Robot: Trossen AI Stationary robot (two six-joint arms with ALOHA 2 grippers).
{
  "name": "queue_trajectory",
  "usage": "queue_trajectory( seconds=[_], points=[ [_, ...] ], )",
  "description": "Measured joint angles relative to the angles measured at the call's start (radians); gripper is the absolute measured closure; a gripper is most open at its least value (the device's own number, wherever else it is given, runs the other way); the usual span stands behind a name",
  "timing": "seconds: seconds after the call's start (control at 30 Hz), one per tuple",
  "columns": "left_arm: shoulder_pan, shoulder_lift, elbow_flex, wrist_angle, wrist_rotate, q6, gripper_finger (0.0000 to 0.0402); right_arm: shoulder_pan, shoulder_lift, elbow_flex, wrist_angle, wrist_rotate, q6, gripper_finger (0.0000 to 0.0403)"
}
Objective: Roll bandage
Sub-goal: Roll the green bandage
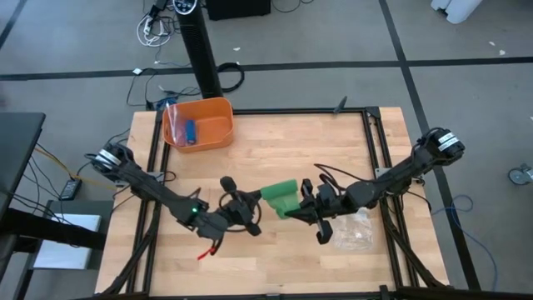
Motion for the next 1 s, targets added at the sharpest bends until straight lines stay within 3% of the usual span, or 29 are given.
queue_trajectory(
  seconds=[0.23,0.67,1.0],
  points=[
    [-0.007,0.061,0.000,0.062,0.001,0.015,0.0400,-0.045,0.000,0.007,-0.005,0.017,0.056,0.0376],
    [-0.048,0.067,0.006,0.082,0.010,0.014,0.0400,-0.057,-0.009,0.008,0.003,0.031,0.057,0.0228],
    [-0.081,0.067,0.007,0.092,0.121,0.004,0.0400,-0.058,-0.061,0.008,-0.016,0.116,0.054,0.0198]
  ],
)
